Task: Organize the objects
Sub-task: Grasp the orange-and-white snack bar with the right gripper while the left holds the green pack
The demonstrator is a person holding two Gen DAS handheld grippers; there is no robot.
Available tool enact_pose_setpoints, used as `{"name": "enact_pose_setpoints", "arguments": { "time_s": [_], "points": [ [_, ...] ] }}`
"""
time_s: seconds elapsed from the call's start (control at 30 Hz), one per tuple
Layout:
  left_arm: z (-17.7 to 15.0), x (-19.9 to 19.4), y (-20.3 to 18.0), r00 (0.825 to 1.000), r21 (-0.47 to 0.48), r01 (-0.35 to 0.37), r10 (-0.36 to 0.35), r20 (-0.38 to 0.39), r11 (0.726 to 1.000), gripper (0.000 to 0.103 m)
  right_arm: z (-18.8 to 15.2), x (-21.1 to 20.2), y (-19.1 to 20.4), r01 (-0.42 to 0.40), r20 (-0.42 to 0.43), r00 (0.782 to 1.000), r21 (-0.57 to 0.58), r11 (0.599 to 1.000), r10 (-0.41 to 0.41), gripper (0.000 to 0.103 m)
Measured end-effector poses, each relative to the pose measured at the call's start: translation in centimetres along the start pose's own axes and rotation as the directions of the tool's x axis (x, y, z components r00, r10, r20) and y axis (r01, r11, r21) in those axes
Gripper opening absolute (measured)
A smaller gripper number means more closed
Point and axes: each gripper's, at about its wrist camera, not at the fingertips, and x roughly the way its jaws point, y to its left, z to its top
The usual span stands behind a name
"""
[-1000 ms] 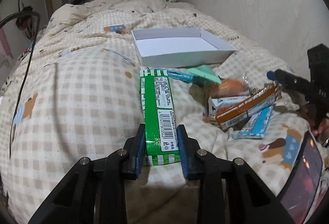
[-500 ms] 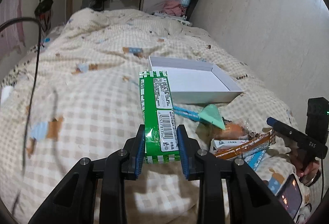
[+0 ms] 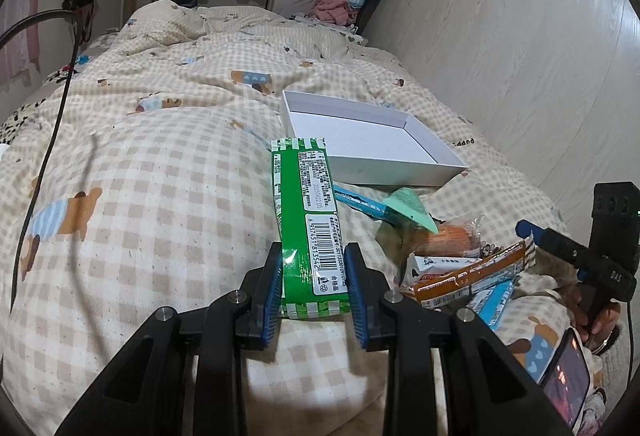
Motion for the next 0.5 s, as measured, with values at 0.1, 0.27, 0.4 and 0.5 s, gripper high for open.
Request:
{"name": "enact_pose_setpoints", "arguments": {
  "time_s": [0.1,0.27,0.4,0.5],
  "points": [
    [0.1,0.0,0.1,1.000,0.001,0.002,-0.002,0.001,1.000,0.033,-0.2,0.7,0.4,0.019,-0.035,0.999,-0.028,0.999,-0.020,0.027],
    [0.1,0.0,0.1,1.000,0.000,0.001,-0.001,0.000,1.000,0.033,-0.4,-0.5,1.3,0.002,0.028,1.000,-0.079,0.997,0.001,0.006],
    [0.1,0.0,0.1,1.000,0.001,0.000,0.000,-0.001,1.000,0.033,1.2,-3.6,0.7,-0.016,0.149,0.989,-0.036,0.999,0.021,0.005],
    [0.0,0.0,0.2,1.000,0.002,-0.001,0.001,-0.002,1.000,0.033,3.1,-6.2,1.0,0.022,0.217,0.976,-0.045,0.999,-0.011,0.005]
  ]
}}
